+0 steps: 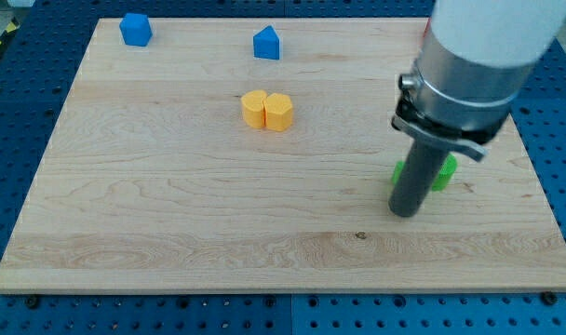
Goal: Slide green star towards center
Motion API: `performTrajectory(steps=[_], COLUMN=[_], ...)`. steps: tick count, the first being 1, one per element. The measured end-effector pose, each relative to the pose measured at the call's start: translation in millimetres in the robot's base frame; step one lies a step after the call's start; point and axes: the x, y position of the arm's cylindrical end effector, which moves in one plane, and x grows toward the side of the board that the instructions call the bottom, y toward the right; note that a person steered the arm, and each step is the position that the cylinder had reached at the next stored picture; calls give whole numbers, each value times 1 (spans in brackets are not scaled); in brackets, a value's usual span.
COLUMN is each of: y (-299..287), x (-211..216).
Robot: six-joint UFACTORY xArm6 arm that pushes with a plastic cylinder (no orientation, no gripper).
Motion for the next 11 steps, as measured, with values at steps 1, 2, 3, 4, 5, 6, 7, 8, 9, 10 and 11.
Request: performTrajectory(steps=[1,2,3,4,5,6,7,8,9,10,11], y=[0,0,0,0,1,2,2,36,61,59,46], x=[-21,-19,15,27,7,-2,1,3,3,-3,-23])
